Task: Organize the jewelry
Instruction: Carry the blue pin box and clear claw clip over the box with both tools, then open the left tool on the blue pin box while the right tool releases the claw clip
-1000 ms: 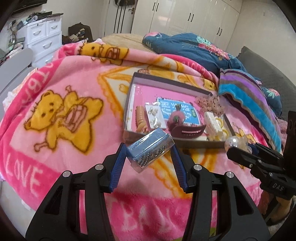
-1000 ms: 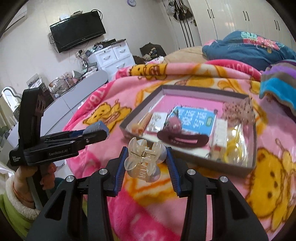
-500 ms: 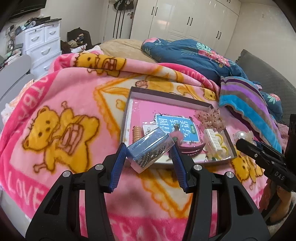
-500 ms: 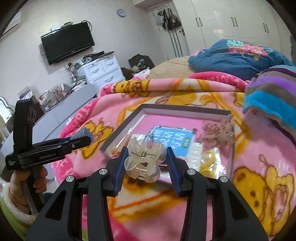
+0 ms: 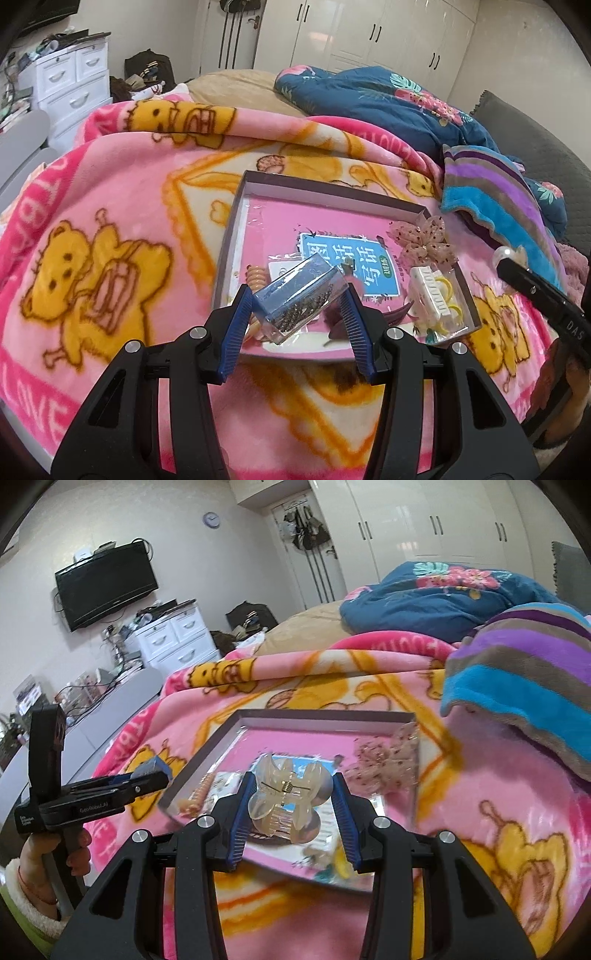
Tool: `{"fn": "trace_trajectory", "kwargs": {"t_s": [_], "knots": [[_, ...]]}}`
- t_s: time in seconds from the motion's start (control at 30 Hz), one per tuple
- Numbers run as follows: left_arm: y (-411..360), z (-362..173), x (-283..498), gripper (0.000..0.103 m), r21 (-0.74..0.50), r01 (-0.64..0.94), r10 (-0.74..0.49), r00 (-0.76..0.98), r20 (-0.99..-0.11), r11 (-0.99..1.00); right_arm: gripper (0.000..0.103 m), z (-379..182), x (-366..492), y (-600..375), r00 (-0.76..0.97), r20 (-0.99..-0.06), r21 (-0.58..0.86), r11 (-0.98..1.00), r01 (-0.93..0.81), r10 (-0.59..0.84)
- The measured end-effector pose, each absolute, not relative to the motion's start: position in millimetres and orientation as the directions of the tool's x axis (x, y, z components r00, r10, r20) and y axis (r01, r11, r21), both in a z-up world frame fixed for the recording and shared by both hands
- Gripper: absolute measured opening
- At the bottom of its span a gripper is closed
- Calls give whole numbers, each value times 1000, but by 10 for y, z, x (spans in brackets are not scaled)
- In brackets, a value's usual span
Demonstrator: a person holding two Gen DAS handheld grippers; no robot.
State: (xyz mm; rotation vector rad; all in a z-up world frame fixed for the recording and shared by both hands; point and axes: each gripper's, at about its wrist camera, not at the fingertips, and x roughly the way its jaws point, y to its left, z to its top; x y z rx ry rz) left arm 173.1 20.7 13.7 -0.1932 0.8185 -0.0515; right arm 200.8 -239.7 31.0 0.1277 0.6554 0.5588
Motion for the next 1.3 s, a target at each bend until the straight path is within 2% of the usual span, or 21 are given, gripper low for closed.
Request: {"fn": "trace_trajectory", "kwargs": {"t_s": [0.27,0.6,1.07,1.3], "knots": [[165,-34,1906,41,-166,-38,-99,664,-741,985,40,252,2134,-2511,667,-552,284,865,-414,500],[206,-206,2010,41,-167,-51,-97,638,-764,985,40,29,2170,-2193,603,-591,292,840,-458,535],[296,-249,2059,42,-178,-74,-92,634,-767,981,40,-222,2065,-1723,512,-643,285,799,-530,570],[309,-248,2055,42,-181,-73,-95,635,-767,981,40,-278,2051,-1665,521,-657,256,812,-525,544]]}}
